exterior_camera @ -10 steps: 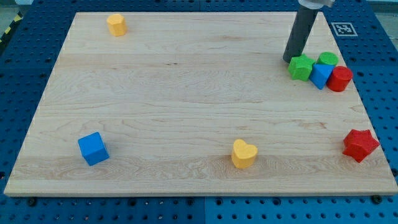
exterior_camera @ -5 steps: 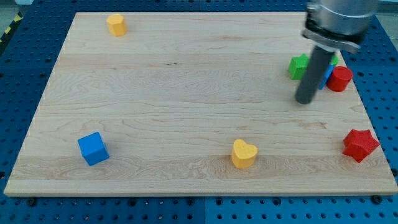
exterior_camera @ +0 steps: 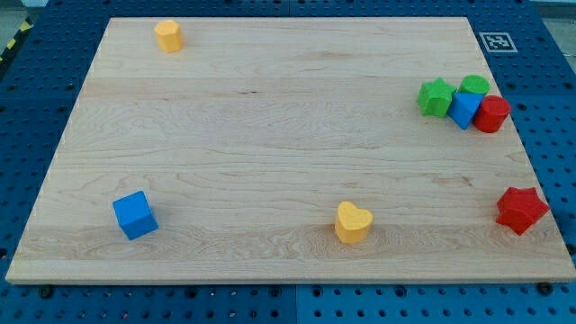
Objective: Slide the red star into the group of blocks
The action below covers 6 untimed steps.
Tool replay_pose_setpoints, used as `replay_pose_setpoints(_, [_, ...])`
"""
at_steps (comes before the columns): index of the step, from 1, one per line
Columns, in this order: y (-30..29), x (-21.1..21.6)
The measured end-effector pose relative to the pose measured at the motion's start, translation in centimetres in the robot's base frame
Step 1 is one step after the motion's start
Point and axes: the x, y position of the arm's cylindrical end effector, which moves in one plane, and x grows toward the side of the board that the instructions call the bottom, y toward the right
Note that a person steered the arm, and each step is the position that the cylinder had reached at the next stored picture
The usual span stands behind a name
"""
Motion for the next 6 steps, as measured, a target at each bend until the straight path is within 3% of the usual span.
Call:
replay_pose_setpoints(1, [-3.0,2.9])
replay_pose_setpoints(2, [-8.1,3.0])
replay_pose_setpoints(3, [-13.1,-1.4])
replay_pose_setpoints(4, [-14.7,-4.3])
replay_pose_setpoints(6, [-12.3,0.2])
